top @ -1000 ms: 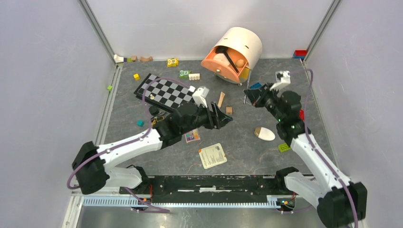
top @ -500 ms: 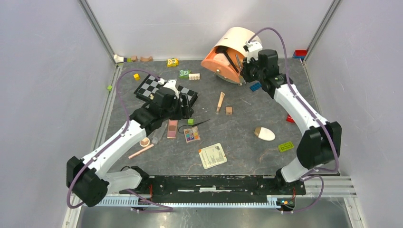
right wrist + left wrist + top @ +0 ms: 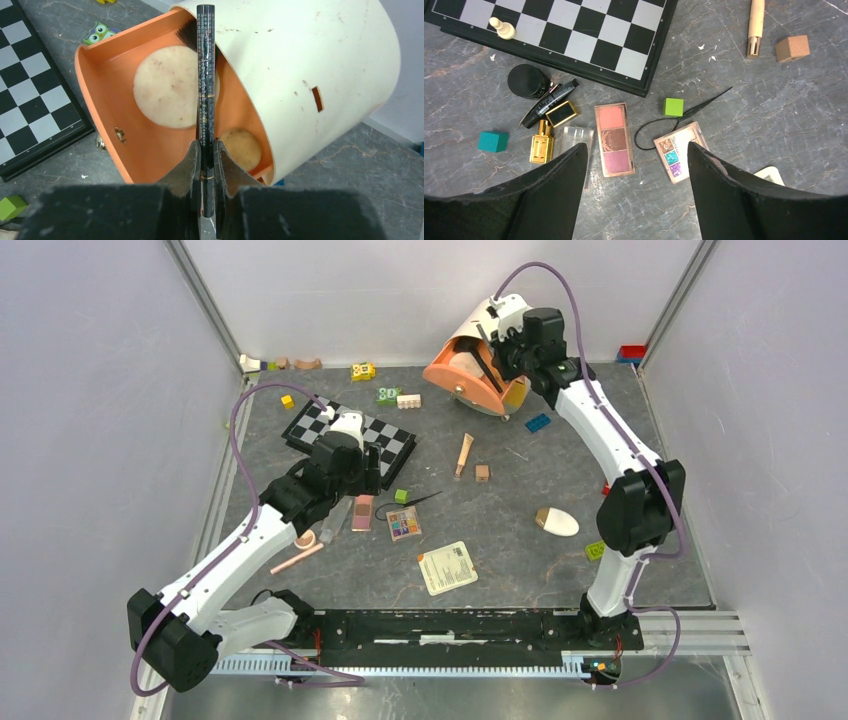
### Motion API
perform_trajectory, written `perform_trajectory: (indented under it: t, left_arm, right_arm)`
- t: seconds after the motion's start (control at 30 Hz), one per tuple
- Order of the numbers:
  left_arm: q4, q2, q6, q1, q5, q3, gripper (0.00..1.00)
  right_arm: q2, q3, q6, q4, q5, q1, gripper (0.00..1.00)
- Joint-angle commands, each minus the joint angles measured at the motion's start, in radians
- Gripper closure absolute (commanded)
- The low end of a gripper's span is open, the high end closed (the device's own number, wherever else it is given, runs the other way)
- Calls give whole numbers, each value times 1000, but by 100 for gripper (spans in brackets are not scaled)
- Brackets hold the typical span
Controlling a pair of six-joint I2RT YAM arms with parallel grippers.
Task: Organize the makeup
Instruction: Place the makeup in the drawer.
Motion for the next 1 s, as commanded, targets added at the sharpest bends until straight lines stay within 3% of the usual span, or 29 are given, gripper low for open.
perform_trajectory:
  t: [0.0, 0.27, 0.7, 0.97]
  left_arm:
    - [7, -18, 72, 4, -43, -7, 20]
    - [7, -27, 73, 4, -53, -13, 18]
    - [6, -22, 74, 3, -43, -12, 16]
    - [7, -12, 71, 4, -42, -10, 16]
  right_arm:
    - [52, 82, -14, -9, -5, 19, 94]
    - [95, 99, -11, -9, -10, 37, 90]
    - [89, 95, -6, -10, -9, 39, 65]
    - [24, 103, 28, 31, -17, 39, 64]
